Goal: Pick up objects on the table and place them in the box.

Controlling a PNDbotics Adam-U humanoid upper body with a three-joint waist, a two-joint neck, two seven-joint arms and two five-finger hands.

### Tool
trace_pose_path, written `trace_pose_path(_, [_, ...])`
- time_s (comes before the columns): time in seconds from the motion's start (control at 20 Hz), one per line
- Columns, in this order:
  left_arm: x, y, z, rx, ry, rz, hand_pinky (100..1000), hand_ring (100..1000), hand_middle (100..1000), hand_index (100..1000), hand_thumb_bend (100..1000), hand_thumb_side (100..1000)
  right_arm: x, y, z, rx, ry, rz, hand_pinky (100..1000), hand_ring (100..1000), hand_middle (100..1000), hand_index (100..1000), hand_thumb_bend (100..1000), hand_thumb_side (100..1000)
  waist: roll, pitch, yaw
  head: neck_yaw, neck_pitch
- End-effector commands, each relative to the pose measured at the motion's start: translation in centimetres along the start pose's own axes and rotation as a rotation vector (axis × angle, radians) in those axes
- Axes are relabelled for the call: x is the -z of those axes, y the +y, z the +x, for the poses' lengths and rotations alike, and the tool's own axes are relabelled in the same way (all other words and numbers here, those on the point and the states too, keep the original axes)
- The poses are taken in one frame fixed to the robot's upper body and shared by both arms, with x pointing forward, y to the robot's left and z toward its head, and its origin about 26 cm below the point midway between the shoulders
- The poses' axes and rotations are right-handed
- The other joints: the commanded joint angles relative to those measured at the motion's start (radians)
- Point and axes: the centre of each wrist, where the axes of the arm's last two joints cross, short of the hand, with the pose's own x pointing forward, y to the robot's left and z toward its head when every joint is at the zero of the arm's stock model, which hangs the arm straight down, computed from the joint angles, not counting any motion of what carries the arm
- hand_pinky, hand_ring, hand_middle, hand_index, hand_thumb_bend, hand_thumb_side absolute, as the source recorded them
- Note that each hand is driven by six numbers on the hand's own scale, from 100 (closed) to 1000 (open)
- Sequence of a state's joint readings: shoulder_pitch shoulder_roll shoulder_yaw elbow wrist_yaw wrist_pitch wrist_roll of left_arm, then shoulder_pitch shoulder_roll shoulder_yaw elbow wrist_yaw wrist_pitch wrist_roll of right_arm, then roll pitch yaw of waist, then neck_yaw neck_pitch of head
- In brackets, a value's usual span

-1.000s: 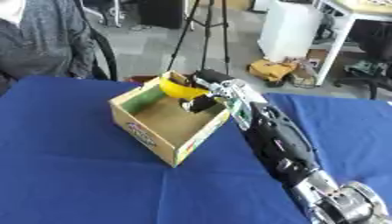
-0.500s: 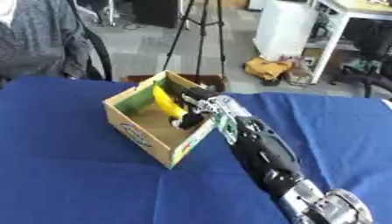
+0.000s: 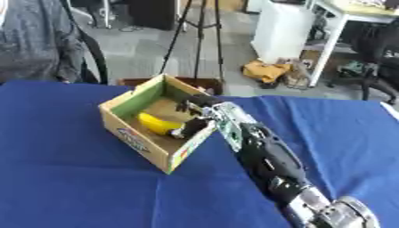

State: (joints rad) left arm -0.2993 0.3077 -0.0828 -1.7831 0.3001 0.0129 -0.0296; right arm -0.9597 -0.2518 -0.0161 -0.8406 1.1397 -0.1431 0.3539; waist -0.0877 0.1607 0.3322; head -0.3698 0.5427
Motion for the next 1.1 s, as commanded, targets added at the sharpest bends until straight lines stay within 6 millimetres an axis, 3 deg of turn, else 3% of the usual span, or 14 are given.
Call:
trace_pose_path(0.05, [0.2, 0.3, 0.7, 0.012, -0.027, 0.004, 608, 621, 683, 697, 570, 1000, -1.0, -3.5, -0.2, -0.046, -0.037, -0.15, 635, 697, 733, 851, 348, 645, 0.009, -0.019, -0.014, 0.012, -0.01])
trace_pose_path(0.2, [0.0, 0.6, 0.6, 0.018, -0.023, 0.019, 607, 620, 682, 697, 569, 1000, -2.2, -5.6, -0.5, -0.024, -0.098, -0.308, 610, 645, 671, 810, 259, 635, 0.008, -0.022, -0.051, 0.031, -0.003])
trace_pose_path(0.4, [-0.4, 1.1, 0.3, 0.028, -0.011, 0.044, 607, 620, 681, 696, 568, 1000, -5.4, -8.4, -1.7, 0.01, -0.179, -0.501, 599, 624, 643, 796, 182, 648, 0.007, -0.024, -0.123, 0.089, 0.007])
trace_pose_path(0.55, [-0.7, 1.4, 0.2, 0.036, -0.007, 0.065, 607, 619, 681, 696, 559, 1000, -8.4, -8.7, -2.7, 0.089, -0.238, -0.616, 599, 617, 624, 790, 100, 685, 0.009, -0.022, -0.181, 0.122, 0.012])
trace_pose_path(0.85, [-0.9, 2.0, 0.1, 0.054, -0.002, 0.092, 609, 623, 685, 696, 564, 1000, -13.8, -4.7, -5.7, 0.443, -0.211, -0.774, 585, 607, 602, 785, 100, 739, 0.02, -0.017, -0.273, 0.193, 0.015])
trace_pose_path(1.1, [-1.1, 2.3, 0.0, 0.065, 0.004, 0.111, 609, 627, 689, 695, 563, 1000, -16.2, -0.2, -7.7, 0.766, -0.077, -0.878, 575, 593, 587, 772, 100, 796, 0.024, -0.012, -0.315, 0.23, 0.013])
